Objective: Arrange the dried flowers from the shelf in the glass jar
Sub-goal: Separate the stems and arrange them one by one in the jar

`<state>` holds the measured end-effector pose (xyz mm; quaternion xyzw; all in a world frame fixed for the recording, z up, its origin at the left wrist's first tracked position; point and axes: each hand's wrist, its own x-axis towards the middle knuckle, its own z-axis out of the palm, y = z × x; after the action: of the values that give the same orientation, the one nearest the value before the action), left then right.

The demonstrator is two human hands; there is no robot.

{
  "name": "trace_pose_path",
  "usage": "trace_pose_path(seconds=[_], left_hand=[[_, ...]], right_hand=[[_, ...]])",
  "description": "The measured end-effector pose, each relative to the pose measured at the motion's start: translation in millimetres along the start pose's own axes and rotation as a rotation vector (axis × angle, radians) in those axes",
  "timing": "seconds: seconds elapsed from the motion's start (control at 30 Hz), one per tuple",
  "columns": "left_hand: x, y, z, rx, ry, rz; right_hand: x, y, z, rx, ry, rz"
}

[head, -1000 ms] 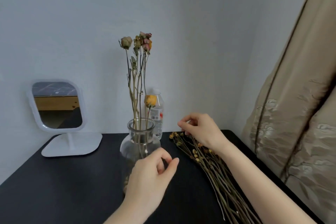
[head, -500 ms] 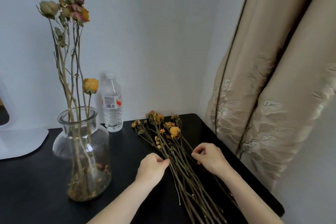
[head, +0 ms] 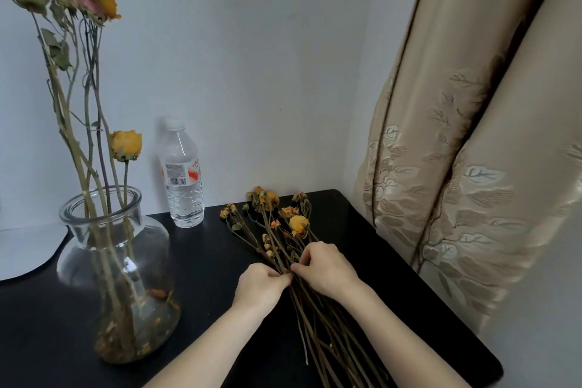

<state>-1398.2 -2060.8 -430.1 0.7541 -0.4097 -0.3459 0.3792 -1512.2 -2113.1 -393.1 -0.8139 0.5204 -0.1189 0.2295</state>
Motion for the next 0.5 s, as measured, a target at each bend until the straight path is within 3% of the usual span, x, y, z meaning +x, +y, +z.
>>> trace_pose_path(seconds=[0.23, 0.5], left_hand=[[-8.8, 2.9, -1.7, -0.077, 0.034, -0.004], [-18.2, 5.3, -13.1, -0.151, 0.091, 0.066]], right_hand=[[6.6, -6.1, 3.6, 0.01, 0.011, 0.036], [7.8, -2.8, -10.7, 0.301, 0.08, 0.006]])
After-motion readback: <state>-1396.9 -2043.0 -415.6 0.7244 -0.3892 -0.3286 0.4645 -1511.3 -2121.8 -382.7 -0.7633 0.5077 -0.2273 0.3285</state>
